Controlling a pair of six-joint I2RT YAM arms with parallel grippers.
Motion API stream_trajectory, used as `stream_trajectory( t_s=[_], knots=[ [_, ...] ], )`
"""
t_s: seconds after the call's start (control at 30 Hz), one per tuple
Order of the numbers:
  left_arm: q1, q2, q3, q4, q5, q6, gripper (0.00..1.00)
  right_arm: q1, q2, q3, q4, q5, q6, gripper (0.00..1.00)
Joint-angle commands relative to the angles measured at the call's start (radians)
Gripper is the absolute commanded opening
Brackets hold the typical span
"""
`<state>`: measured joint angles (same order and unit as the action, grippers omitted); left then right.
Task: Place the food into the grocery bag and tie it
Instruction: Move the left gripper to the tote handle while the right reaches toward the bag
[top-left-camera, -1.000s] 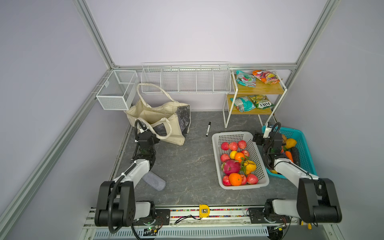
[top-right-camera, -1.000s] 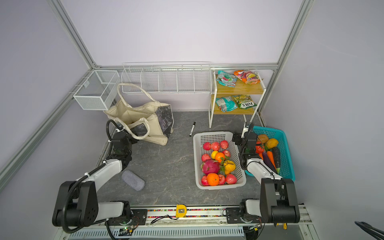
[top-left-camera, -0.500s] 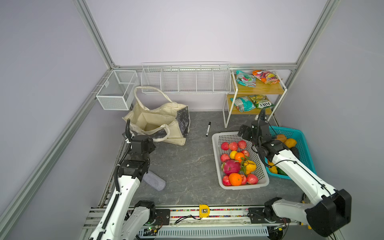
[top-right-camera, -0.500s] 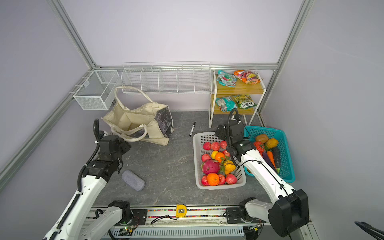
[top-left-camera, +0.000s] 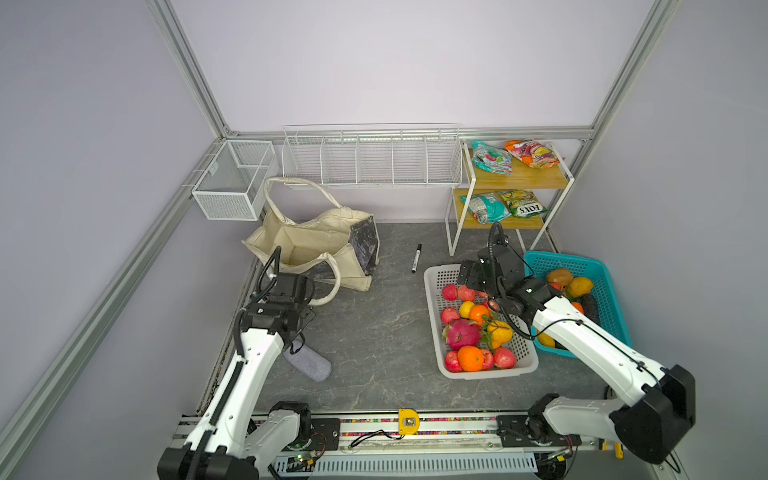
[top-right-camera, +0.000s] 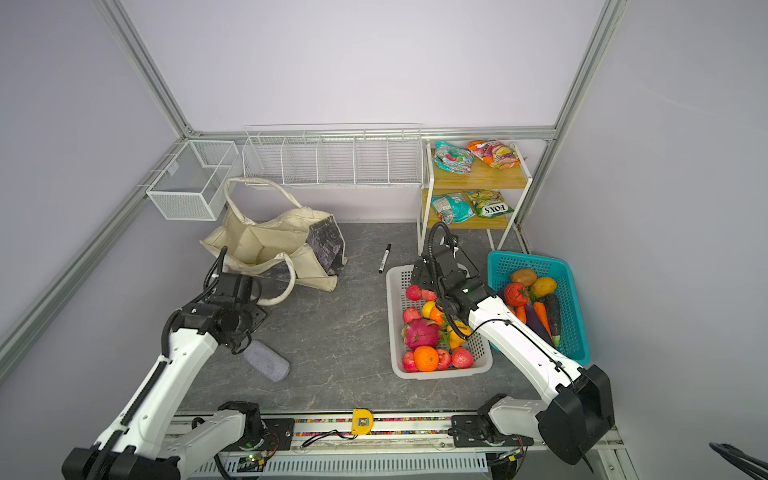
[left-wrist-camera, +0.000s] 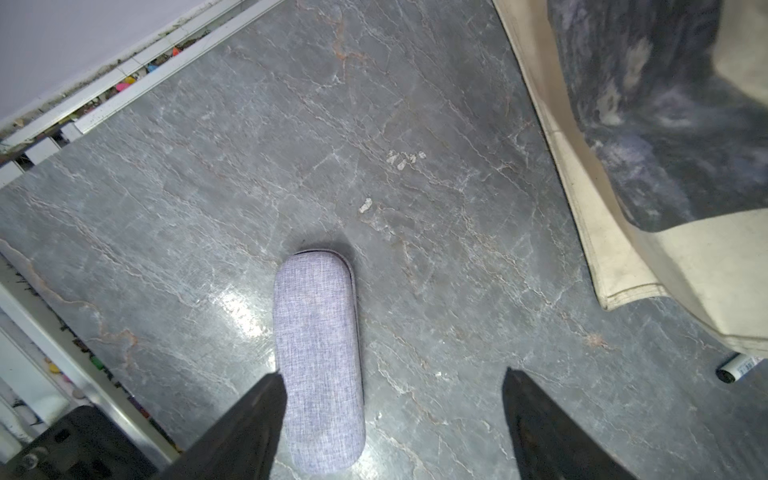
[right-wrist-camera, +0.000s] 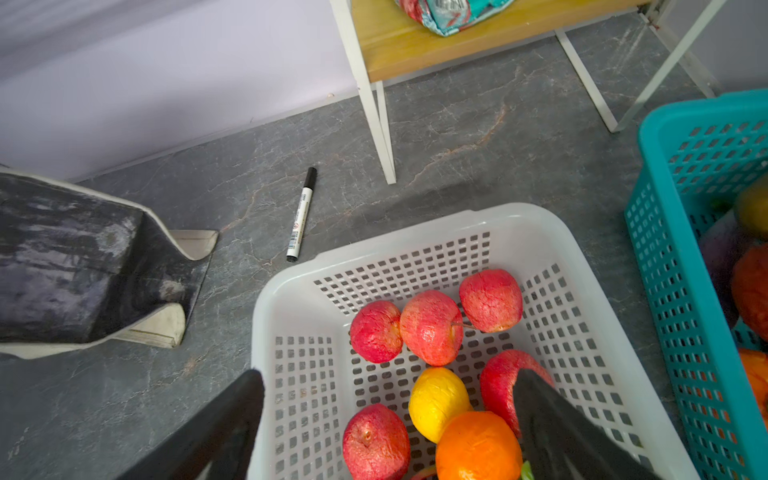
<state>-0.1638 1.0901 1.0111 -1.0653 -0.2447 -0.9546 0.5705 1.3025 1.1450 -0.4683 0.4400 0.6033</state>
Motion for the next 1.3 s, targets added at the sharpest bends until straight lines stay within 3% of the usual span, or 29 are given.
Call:
stream_trajectory(
  t_s=[0.0, 0.17, 0.43, 0.5, 0.57, 0.7, 0.83, 1.03, 1.27],
  knots=[
    [-0.003, 0.101, 0.115, -0.121, 0.076, 0.018, 0.87, 0.003, 0.046, 0.09, -0.027, -0.044, -0.055, 0.96],
    [-0.003, 0.218, 0.165, -0.211, 0.224, 0.027, 0.91, 0.005, 0.056, 0.115, -0.018, -0.062, -0.054, 0.95],
    [-0.009, 0.268, 0.081, -0.196, 0.288, 0.045, 0.93, 0.005, 0.036, 0.1, -0.014, -0.054, -0.076, 0.95],
    [-0.027, 0.28, 0.075, -0.167, 0.324, 0.072, 0.99, 0.005, 0.033, 0.092, -0.006, -0.056, -0.083, 0.95],
    [-0.073, 0.316, 0.111, -0.179, 0.345, 0.128, 0.99, 0.005, 0.034, 0.094, -0.002, -0.067, -0.09, 0.95],
    [-0.186, 0.37, 0.202, -0.255, 0.298, 0.201, 0.99, 0.006, 0.058, 0.128, -0.003, -0.112, -0.102, 0.94],
    [-0.248, 0.327, 0.234, -0.305, 0.263, 0.197, 1.0, 0.006, 0.095, 0.182, -0.016, -0.157, -0.112, 0.94],
    [-0.277, 0.293, 0.284, -0.433, 0.29, 0.201, 0.96, 0.006, 0.128, 0.218, -0.017, -0.173, -0.126, 0.94],
    [-0.239, 0.198, 0.429, -0.395, 0.138, 0.083, 0.93, 0.006, 0.169, 0.265, -0.016, -0.2, -0.129, 0.94]
  ],
)
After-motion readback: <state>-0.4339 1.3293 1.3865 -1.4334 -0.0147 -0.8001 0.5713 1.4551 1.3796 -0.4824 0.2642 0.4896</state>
